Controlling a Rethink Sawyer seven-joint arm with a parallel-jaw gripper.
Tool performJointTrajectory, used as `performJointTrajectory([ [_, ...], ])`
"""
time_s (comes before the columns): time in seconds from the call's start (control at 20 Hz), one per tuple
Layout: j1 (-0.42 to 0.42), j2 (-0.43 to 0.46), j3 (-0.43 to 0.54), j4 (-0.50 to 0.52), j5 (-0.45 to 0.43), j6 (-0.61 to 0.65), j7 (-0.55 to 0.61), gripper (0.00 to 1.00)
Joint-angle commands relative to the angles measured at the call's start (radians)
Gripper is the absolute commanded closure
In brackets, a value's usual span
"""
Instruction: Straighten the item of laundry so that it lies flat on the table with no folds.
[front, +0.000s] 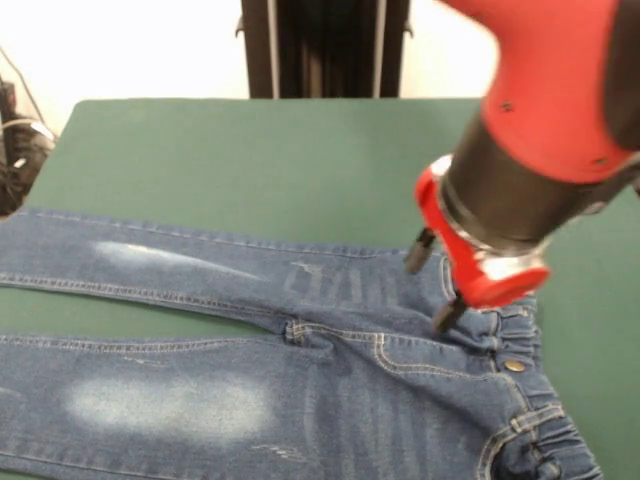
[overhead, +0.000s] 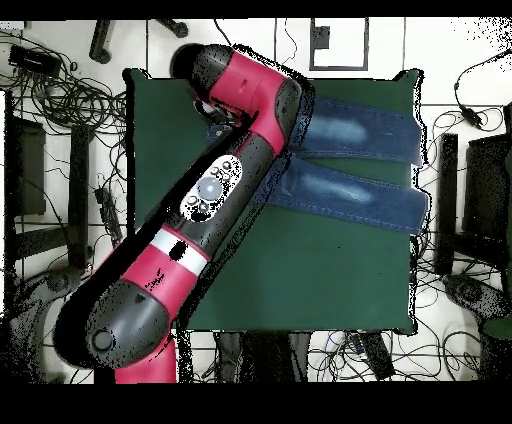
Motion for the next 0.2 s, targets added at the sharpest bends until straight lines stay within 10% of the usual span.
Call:
performJointTrajectory([
  [0.05, 0.001, -0.038, 0.311, 0.059, -0.163, -0.113, -0.342, 0.0],
  [0.2, -0.021, -0.048, 0.365, 0.024, -0.219, -0.095, -0.332, 0.0],
])
